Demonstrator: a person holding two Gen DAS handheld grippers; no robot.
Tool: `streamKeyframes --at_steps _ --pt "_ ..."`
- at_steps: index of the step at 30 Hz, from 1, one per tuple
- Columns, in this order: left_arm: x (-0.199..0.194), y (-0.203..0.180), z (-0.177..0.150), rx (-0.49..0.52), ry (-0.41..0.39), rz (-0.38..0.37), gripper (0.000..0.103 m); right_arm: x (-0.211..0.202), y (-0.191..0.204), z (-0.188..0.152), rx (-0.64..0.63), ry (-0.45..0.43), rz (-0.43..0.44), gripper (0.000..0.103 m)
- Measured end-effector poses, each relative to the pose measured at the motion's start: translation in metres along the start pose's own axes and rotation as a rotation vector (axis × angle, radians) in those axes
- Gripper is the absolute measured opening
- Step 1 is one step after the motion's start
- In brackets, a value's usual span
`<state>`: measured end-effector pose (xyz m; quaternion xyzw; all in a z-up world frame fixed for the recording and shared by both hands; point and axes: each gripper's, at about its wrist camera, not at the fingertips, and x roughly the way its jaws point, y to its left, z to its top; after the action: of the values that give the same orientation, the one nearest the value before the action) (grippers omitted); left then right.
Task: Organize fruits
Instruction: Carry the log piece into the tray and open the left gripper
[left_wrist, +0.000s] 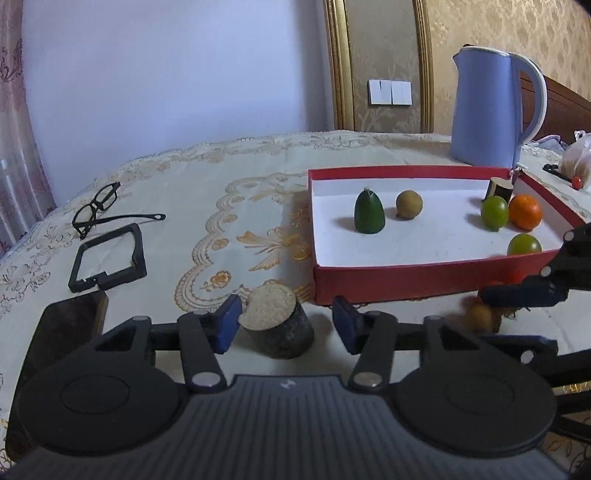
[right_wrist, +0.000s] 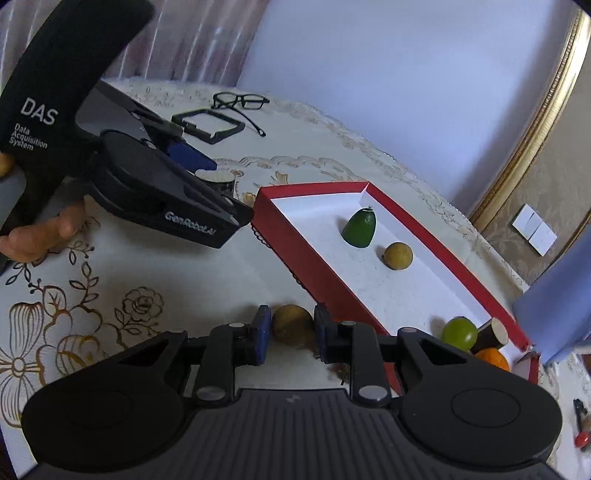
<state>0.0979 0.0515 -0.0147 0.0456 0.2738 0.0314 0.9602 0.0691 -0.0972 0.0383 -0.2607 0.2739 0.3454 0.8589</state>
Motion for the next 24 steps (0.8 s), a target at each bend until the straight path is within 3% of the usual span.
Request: streamKeyframes --at_steps 4,14,24 --pt "-0.002 0.008 -0.001 -0.042 -0.011 -0.012 0.034 -0.007 0.0 -0.007 0.031 -0.011 0.003 0.024" --pt "-0.019 0.024 0.009 -0.138 -0.079 -0.044 0.034 -0.058 -0.017 -0.042 0.27 -0.172 0.04 0.024" --pt "-0.028 -0.031 0.068 -0.003 -0.139 -0.104 0.034 -0.095 -0.045 -0.073 0.471 -0.31 0.124 0.024"
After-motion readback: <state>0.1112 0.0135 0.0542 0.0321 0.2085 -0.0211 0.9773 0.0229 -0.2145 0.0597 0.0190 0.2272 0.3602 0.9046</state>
